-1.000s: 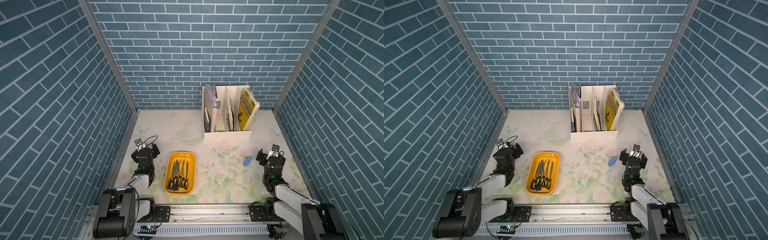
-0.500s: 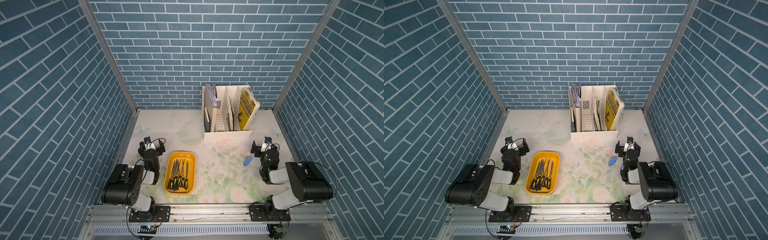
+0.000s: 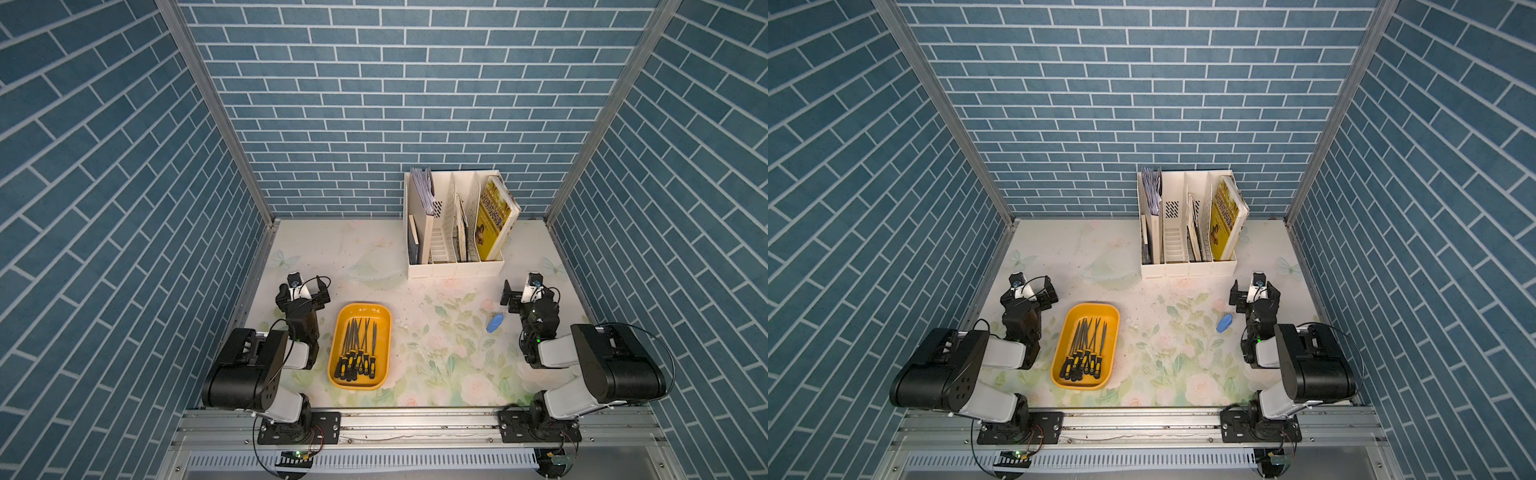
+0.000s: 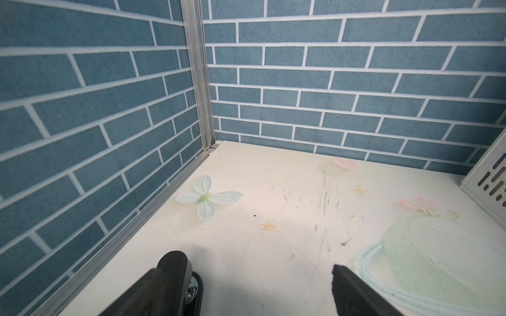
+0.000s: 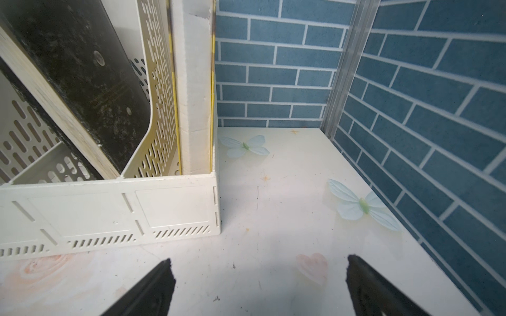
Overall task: Put the file tool into the storage box
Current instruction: Reset both arms
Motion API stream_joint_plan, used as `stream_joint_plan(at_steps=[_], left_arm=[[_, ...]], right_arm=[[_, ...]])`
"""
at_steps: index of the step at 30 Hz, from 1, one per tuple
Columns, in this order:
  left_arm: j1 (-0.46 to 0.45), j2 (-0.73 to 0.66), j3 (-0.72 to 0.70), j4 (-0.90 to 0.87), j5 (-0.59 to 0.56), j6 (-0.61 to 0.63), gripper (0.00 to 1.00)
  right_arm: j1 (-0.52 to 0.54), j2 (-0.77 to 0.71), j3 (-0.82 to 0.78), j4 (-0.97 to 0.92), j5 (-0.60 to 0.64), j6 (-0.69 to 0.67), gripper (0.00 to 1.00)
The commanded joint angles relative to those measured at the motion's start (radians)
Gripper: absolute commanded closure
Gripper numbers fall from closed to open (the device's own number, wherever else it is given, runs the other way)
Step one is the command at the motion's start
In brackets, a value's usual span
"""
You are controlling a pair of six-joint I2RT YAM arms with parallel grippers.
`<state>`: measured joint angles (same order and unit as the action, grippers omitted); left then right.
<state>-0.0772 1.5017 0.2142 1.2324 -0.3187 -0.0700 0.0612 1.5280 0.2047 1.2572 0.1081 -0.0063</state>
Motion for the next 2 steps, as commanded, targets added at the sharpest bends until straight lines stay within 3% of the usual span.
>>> stream_joint_plan(at_steps=[1, 2], left_arm=[[-0.003, -0.003, -0.004, 0.021, -0.009, 0.01, 0.0], [-0.003, -0.003, -0.004, 0.018, -0.008, 0.01, 0.0]], right_arm=[[-0.004, 0.003, 0.015, 0.023, -0.011, -0.018, 0.0], [-0.004, 0.0, 0.011, 0.027, -0.009, -0.019, 0.0]])
